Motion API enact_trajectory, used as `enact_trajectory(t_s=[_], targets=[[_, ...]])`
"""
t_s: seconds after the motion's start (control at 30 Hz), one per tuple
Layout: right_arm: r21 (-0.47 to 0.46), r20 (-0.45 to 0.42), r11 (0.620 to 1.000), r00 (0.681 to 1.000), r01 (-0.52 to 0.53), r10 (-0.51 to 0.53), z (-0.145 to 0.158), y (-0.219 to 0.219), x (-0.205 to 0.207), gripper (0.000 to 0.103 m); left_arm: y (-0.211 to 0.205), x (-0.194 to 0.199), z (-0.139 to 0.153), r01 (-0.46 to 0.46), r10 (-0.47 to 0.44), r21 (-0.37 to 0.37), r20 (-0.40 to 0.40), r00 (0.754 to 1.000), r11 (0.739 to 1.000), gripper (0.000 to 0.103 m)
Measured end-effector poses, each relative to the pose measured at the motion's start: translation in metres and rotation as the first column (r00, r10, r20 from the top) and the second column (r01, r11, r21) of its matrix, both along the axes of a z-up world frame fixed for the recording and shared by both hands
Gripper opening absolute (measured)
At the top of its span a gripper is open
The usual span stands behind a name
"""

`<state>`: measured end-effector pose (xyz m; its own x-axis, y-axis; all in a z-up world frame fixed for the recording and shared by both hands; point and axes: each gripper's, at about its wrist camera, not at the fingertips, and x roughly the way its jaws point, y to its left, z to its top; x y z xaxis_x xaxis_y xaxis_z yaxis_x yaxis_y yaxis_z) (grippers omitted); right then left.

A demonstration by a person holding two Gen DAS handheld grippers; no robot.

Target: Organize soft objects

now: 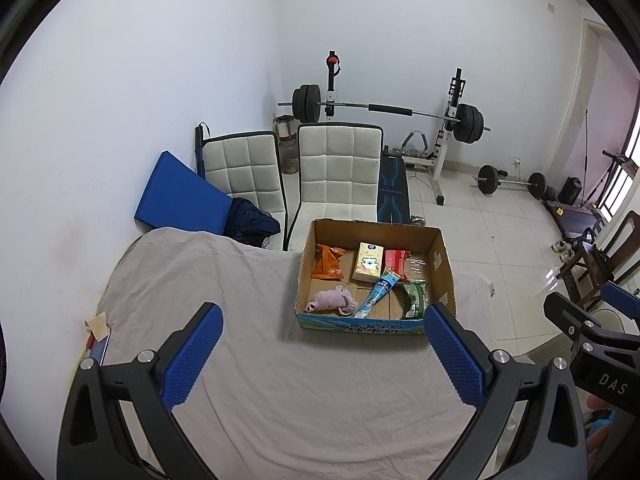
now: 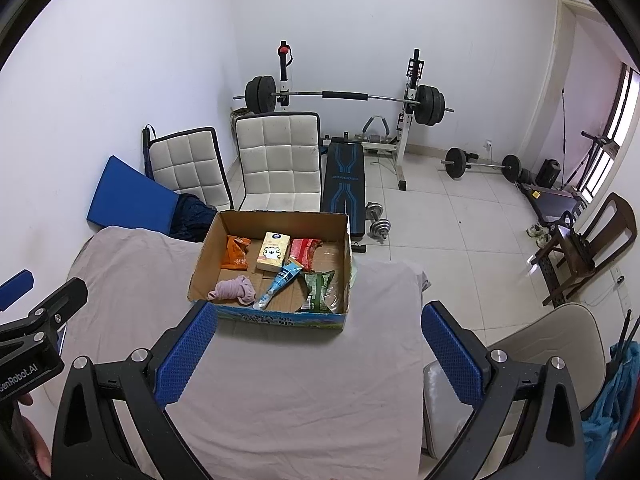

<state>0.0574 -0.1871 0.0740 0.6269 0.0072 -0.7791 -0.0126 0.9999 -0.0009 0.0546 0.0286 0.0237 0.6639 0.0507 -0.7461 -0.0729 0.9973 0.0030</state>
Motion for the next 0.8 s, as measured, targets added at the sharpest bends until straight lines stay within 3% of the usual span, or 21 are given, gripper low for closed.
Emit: enact_trajectory(t_s=[0.8], targets=[[-0.007,0.003,1.000,1.000,-0.006,0.006,0.0053,0.0068,0.0003,0.103,0.0010,-0.0013,-0.0008,-0.002,0.002,-0.001,0.001,1.000,1.000,0.103]])
